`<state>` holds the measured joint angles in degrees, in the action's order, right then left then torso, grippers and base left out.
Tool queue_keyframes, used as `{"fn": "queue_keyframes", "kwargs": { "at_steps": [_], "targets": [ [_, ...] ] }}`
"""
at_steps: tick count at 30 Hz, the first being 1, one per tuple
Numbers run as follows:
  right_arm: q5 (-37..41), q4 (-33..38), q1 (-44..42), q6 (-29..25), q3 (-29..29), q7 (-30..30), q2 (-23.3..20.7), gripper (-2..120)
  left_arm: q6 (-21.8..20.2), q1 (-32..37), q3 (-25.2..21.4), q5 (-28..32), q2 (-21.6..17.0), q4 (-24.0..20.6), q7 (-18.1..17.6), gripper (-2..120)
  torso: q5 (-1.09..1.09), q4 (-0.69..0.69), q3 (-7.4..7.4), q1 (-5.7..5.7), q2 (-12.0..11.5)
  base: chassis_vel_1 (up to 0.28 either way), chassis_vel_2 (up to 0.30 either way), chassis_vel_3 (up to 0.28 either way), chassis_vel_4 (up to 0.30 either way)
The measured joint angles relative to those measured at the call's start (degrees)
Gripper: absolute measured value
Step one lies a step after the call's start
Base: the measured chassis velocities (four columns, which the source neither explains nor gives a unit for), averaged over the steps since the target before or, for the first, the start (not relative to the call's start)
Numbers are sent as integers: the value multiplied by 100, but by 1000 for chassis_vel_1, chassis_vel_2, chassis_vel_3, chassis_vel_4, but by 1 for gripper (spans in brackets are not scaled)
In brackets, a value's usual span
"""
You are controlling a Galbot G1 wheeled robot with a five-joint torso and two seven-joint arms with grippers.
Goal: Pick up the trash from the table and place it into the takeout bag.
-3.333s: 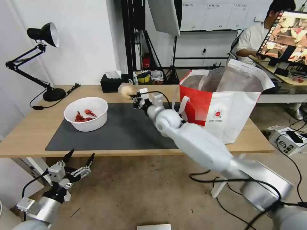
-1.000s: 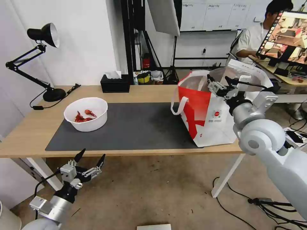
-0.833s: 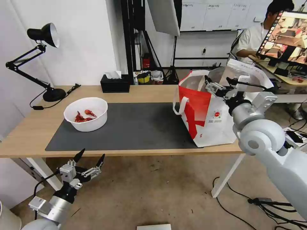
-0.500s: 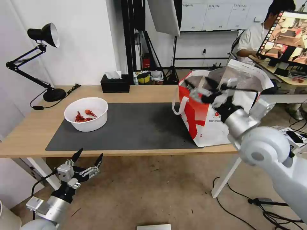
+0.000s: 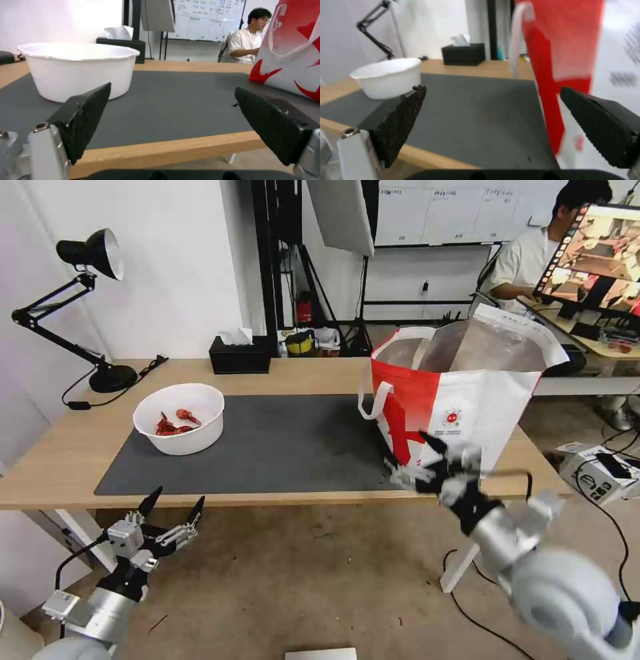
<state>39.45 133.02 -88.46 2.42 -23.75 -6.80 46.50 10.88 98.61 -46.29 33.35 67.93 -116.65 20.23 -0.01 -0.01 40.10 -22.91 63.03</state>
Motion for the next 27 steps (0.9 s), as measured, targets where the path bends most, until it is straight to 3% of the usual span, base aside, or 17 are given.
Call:
{"fn": "queue_keyframes", "kwargs": {
  "at_steps": [2,9,27],
  "targets": [
    [-507,-138,-389,-297,-10,0,296,100,2,-14,12,0,-2,15,1,100,1,-1,0,1,0,0,0,0,0],
    [-1235,-431,-805,-578,103,-276,753,100,7,-23,18,12,-25,19,2,100,0,0,0,0,0,0,0,0,0],
    [-1342,-886,-689,-686,197,-525,837,100,43,-61,30,20,-24,142,10,100,0,1,1,-1,-1,0,0,0,0]
  ]
}}
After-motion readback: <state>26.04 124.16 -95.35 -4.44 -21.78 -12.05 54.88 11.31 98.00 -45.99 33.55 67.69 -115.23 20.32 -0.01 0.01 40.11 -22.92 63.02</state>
